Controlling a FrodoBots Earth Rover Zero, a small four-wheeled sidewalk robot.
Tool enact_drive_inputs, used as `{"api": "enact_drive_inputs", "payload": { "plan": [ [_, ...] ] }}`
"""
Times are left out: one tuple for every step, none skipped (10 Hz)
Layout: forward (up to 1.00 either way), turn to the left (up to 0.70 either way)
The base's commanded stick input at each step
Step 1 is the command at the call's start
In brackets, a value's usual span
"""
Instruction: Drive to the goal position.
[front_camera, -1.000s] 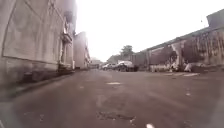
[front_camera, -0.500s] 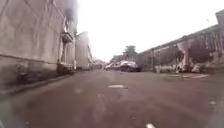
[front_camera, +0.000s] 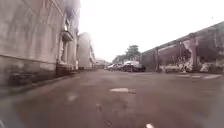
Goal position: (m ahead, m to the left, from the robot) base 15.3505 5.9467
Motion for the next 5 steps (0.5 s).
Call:
{"api": "enact_drive_inputs", "payload": {
  "plan": [
    [1.0, -0.01],
    [1.0, -0.01],
    [1.0, -0.01],
    [1.0, -0.01],
    [1.0, -0.01]
  ]
}}
